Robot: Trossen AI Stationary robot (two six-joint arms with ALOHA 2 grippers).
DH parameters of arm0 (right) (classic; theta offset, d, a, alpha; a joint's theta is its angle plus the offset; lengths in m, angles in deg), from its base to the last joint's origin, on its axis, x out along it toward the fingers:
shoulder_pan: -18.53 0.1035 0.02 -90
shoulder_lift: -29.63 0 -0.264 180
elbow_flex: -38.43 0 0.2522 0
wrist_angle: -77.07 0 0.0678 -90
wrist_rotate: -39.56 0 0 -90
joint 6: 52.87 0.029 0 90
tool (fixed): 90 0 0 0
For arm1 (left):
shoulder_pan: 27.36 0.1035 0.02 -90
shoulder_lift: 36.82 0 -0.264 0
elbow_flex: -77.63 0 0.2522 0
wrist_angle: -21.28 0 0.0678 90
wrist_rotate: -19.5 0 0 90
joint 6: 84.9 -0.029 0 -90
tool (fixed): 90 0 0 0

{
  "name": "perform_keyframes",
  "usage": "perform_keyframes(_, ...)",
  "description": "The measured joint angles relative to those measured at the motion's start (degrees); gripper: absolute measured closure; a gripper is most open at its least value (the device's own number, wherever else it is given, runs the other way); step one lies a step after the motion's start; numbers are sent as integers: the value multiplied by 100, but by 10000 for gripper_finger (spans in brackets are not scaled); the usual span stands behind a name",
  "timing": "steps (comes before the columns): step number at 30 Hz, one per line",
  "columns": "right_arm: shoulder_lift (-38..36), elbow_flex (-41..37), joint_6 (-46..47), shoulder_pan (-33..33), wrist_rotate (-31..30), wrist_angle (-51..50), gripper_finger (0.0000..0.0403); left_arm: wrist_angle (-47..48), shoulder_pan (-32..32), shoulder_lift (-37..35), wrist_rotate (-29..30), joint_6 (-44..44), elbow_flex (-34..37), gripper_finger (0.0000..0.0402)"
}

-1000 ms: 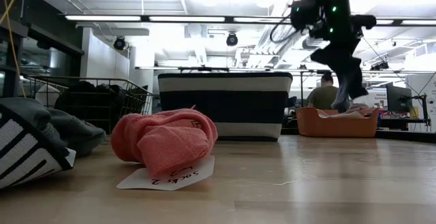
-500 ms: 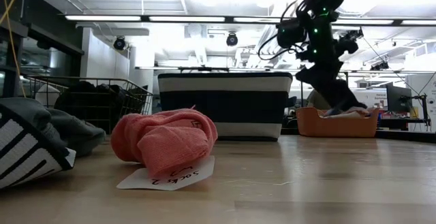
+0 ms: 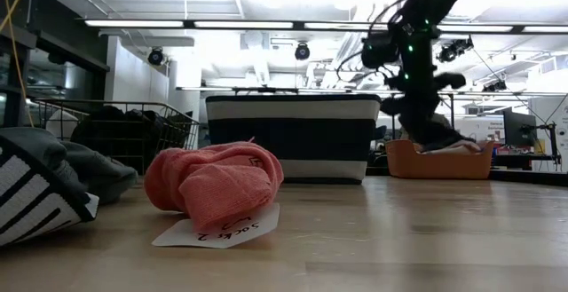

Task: Pick & Place Cloths
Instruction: Put the blue sock into the orange bin

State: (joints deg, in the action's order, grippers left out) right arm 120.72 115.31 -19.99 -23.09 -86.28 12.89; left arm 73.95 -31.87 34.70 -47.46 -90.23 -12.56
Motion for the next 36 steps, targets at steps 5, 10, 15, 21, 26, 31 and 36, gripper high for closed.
perform_keyframes(5,0,-471,-20,-187,193,639,398,29,0,0,-4,0,0,103)
perform_keyframes(10,0,-781,-114,-442,812,1056,398,29,0,0,-8,18,0,103)
perform_keyframes(15,0,-984,-250,-605,1076,1438,398,27,0,0,-15,68,0,103)
perform_keyframes(21,0,-984,-379,-613,1071,1561,378,28,0,0,-15,70,0,103)
perform_keyframes(26,-48,-984,-424,-595,1060,1576,324,27,0,0,-15,73,0,103)
perform_keyframes(31,-280,-984,-426,-495,1078,1646,258,27,0,0,-15,111,0,103)
perform_keyframes(36,-686,-984,-488,-386,1093,1639,205,27,0,0,-15,112,0,103)
